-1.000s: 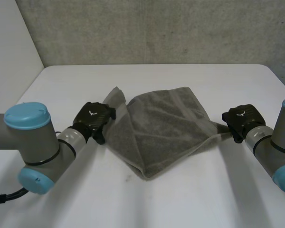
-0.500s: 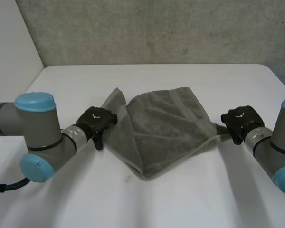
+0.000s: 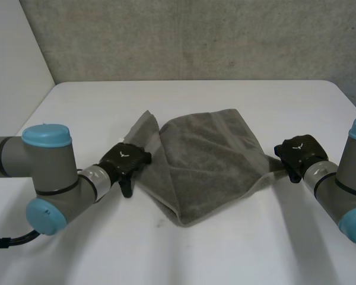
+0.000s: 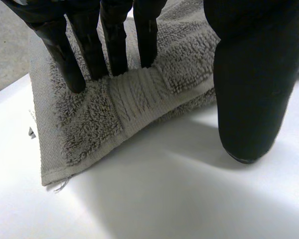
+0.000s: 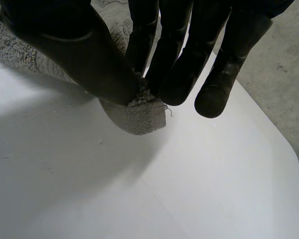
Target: Fold the towel.
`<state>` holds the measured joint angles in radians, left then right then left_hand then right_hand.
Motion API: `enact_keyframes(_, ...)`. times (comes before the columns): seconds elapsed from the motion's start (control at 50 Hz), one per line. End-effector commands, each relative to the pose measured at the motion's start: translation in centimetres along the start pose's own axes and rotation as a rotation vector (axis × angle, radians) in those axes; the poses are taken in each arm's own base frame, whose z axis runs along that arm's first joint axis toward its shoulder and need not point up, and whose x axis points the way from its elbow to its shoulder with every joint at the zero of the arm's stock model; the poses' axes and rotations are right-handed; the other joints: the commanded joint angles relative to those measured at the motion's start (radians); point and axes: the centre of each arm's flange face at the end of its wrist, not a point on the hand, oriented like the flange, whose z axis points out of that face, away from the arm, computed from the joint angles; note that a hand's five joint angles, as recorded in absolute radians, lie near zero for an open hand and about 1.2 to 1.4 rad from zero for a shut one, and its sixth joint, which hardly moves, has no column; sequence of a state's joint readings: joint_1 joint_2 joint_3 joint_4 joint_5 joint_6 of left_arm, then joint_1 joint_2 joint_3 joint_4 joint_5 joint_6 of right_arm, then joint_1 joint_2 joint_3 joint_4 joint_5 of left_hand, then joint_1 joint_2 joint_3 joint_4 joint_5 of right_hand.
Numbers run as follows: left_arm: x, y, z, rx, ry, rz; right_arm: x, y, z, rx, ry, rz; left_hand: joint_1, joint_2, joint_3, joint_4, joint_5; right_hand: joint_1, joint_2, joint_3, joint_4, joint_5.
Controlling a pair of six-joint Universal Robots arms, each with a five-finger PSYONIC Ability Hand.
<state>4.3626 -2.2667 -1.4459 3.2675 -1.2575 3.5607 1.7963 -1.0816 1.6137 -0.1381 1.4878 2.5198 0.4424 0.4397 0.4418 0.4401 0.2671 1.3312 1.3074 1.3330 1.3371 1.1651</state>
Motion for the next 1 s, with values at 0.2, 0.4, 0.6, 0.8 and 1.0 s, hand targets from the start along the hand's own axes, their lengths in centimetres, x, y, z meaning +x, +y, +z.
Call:
enact_keyframes(0.2,-0.3,-1.2,1.9,0.055,-0.006,0.015,0.0,0.0,0.0,-0.001,-0.002,-0.001,0.378,0.381,0.379,0.381,0.379,0.065,0.089,0.063,0.059,0.057)
enact_keyframes(0.4,-0.2,-1.3,2.5,0.065,-0.001,0.017,0.0,0.1,0.0,0.0,-0.002,0.0,0.537,0.54,0.538,0.54,0.538,0.065,0.089,0.063,0.059,0.057)
enact_keyframes(0.6,-0.8,-2.6,2.3,0.095,-0.024,0.032,-0.1,0.1,0.1,-0.001,-0.004,-0.001,0.667,0.669,0.667,0.669,0.667,0.065,0.089,0.063,0.059,0.057)
enact_keyframes(0.8,-1.1,-3.7,0.6,0.103,-0.041,0.044,0.0,0.0,0.1,0.002,-0.004,-0.001,0.748,0.751,0.749,0.751,0.749,0.065,0.089,0.063,0.059,0.057)
enact_keyframes(1.0,-1.6,-5.4,-3.2,0.118,-0.093,0.127,1.1,-2.1,-1.2,0.056,0.029,-0.002,0.954,0.957,0.955,0.956,0.955,0.065,0.089,0.063,0.059,0.057)
